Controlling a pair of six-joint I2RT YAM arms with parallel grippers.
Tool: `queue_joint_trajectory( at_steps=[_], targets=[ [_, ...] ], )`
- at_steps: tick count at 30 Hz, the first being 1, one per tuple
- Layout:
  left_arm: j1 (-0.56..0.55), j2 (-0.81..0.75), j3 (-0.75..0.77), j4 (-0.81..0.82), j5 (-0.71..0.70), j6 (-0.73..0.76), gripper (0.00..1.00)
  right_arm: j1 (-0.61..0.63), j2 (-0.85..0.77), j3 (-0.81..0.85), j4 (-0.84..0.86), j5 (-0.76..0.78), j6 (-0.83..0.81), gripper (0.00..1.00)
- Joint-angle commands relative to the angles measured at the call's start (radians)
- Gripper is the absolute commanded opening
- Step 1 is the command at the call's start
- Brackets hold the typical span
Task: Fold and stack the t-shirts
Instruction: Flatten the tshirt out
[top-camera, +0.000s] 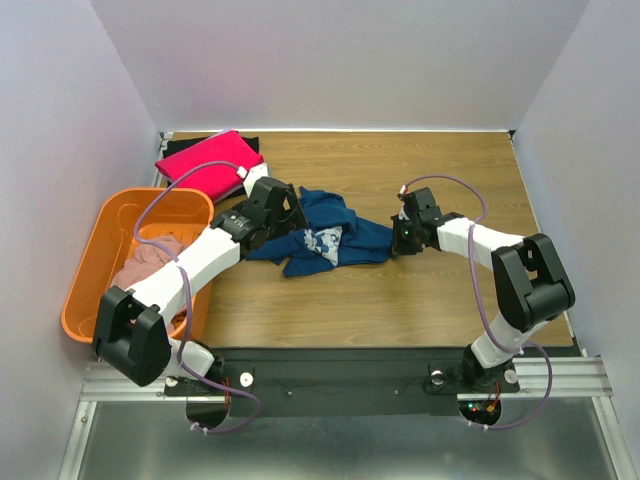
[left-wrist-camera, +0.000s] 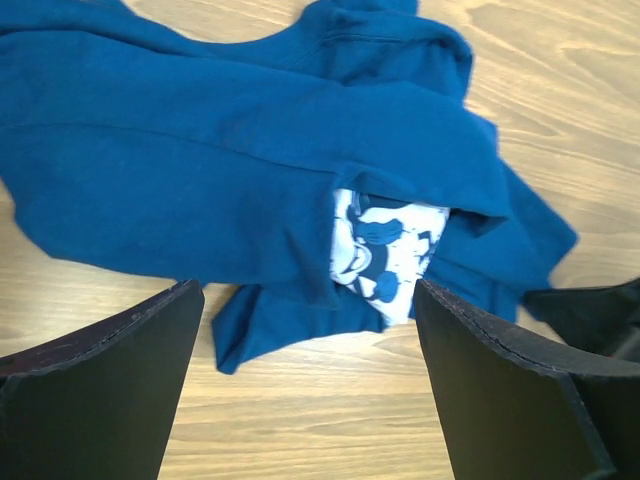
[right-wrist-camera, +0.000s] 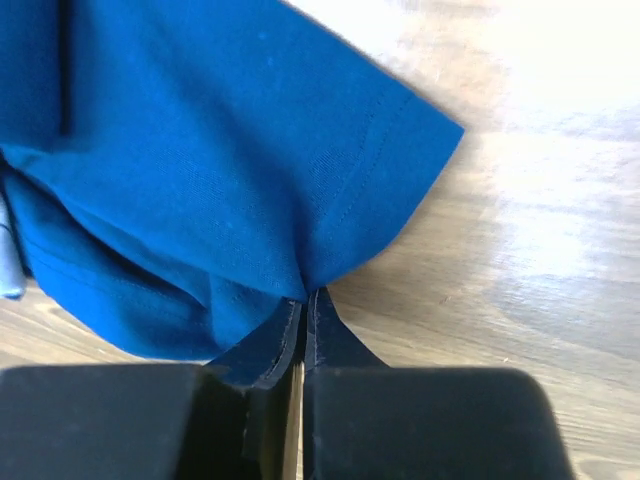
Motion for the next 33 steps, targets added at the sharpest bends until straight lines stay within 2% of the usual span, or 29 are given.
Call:
queue_joint_trajectory(
  at_steps=[1, 7, 11, 16, 24, 28, 33],
  targets=[
    [-0.003, -0.050, -0.021, 0.017, -0.073, 0.049, 0.98, -0.016, -0.038, 0.107, -0.028, 0.072, -0.008, 0.00],
    [-0.015, -0.001, -0.032, 0.037, -0.104, 0.098, 0.99, -0.126, -0.070, 0.351, -0.179, 0.114, 0.004, 0.00],
    [-0.024, 0.054, -0.032, 0.073, -0.075, 0.120, 0.98, -0.267, -0.041, 0.468, -0.269, 0.136, 0.001, 0.00],
    [-0.049, 0.106, -0.012, 0.141, 0.002, 0.176, 0.99, -0.382, 0.034, 0.517, -0.288, 0.175, -0.008, 0.00],
    [-0.072, 0.194, -0.017, 0.136, 0.063, 0.259, 0.98, -0.427, 0.183, 0.632, -0.292, 0.206, 0.018, 0.00],
    [-0.118, 0.207, -0.018, 0.257, 0.102, 0.334, 0.99, -0.427, 0.261, 0.692, -0.309, 0.188, 0.013, 0.00],
    [-0.165, 0.362, 0.133, 0.198, 0.106, 0.389, 0.98, -0.427, 0.283, 0.712, -0.317, 0.154, 0.038, 0.00]
  ],
)
